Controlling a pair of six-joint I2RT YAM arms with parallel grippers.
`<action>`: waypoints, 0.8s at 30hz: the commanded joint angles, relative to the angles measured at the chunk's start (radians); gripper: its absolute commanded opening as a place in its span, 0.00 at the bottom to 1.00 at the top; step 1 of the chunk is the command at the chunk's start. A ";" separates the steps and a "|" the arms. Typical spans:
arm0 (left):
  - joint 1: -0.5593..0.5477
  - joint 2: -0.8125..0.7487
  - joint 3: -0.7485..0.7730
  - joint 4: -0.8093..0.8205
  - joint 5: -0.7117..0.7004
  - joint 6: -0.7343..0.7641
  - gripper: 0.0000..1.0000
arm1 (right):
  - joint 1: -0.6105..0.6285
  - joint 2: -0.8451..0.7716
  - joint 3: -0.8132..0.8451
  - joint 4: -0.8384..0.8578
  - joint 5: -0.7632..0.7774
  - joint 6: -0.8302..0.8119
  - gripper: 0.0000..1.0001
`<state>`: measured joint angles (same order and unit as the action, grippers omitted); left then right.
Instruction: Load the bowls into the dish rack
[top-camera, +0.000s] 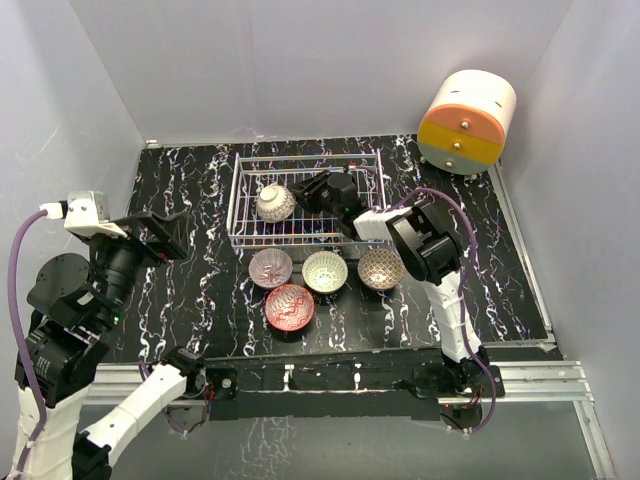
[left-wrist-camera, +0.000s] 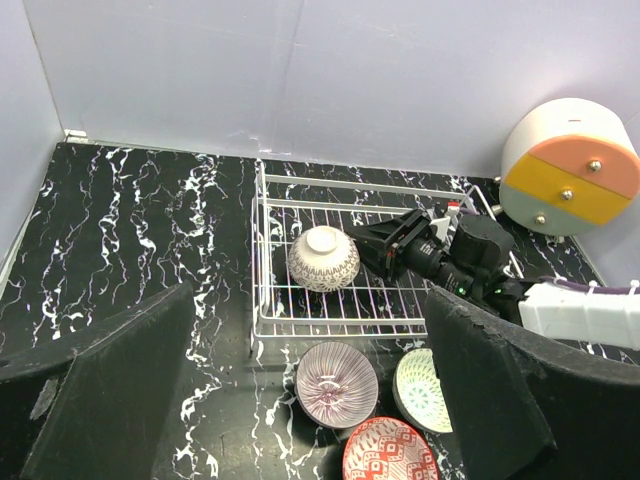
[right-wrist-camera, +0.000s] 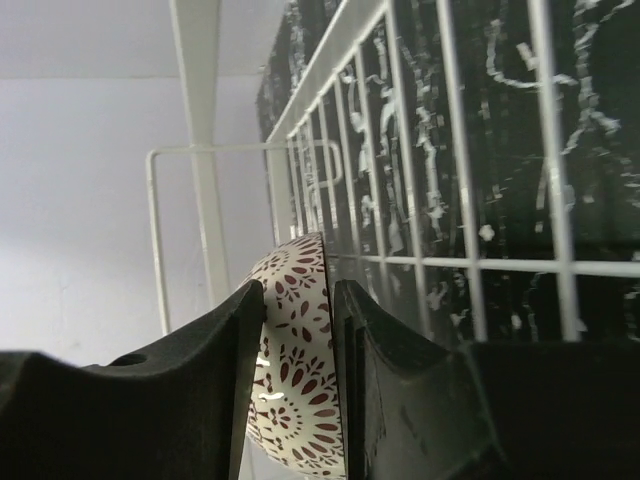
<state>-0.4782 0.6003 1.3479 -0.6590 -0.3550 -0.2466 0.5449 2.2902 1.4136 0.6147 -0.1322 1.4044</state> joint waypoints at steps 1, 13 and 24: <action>-0.003 -0.011 -0.005 0.016 -0.001 0.000 0.97 | -0.007 -0.059 0.073 -0.213 0.064 -0.101 0.39; -0.003 -0.016 -0.012 0.019 -0.009 0.003 0.97 | -0.007 -0.030 0.331 -0.584 0.148 -0.336 0.53; -0.003 -0.007 -0.023 0.030 -0.015 0.013 0.97 | 0.021 -0.092 0.414 -0.744 0.276 -0.565 0.66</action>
<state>-0.4782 0.5968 1.3388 -0.6510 -0.3584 -0.2455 0.5457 2.2841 1.7786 -0.0666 0.0479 0.9897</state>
